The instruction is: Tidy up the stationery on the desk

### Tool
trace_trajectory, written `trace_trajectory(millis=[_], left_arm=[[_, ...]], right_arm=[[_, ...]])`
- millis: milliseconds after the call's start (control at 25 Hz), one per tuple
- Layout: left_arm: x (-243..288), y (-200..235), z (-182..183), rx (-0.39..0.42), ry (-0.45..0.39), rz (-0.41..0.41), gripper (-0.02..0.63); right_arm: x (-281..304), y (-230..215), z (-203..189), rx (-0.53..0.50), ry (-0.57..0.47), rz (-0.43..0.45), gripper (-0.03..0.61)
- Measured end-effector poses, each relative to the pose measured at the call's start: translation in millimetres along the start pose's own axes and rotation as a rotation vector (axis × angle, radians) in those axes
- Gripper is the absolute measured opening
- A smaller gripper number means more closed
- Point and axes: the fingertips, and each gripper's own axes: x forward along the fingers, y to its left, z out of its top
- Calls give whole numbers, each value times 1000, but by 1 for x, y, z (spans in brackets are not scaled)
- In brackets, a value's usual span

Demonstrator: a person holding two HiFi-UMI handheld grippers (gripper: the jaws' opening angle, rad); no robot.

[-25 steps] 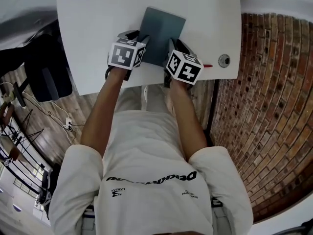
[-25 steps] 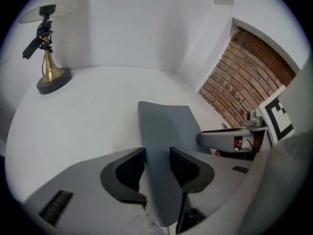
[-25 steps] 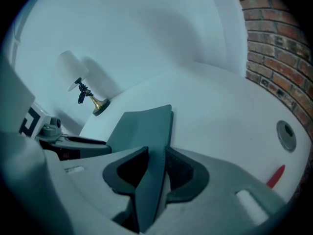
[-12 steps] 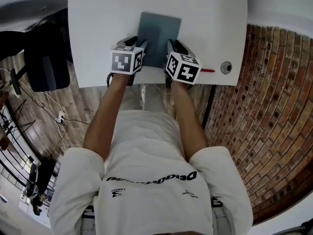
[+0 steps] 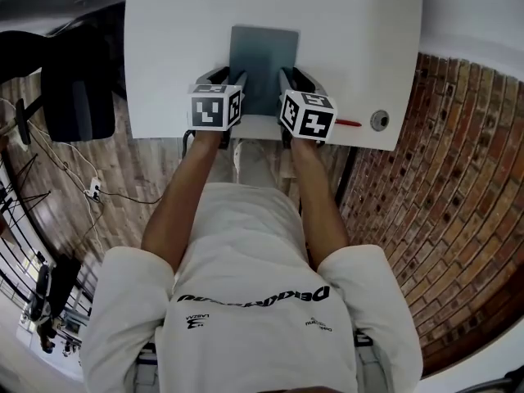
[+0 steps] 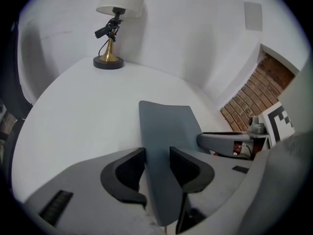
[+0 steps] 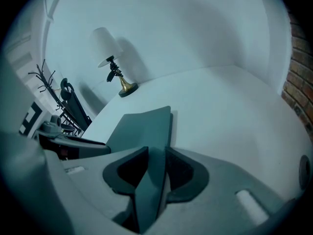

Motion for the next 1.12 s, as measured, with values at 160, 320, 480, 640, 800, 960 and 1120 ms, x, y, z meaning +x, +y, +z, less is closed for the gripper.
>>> trace_trajectory(millis=[160, 320, 480, 640, 800, 960, 1120], left_arm=[[-4, 4, -4, -28, -6, 17, 160], [-5, 5, -7, -42, -14, 34, 160], [-4, 6, -7, -37, -10, 32, 160], [-3, 9, -6, -28, -11, 28, 160], [-2, 9, -5, -32, -8, 28, 160], [-12, 8, 2, -25, -40, 33, 160], [-40, 2, 13, 15, -100, 32, 142]], right_arm=[[1, 6, 1, -24, 10, 3, 104], [2, 8, 0, -44, 24, -9, 105], [3, 7, -1, -41, 28, -12, 109], [4, 7, -2, -43, 33, -15, 114], [5, 6, -2, -51, 39, -20, 118], [-9, 4, 7, -52, 3, -28, 126], [-47, 3, 22, -101, -76, -31, 126]])
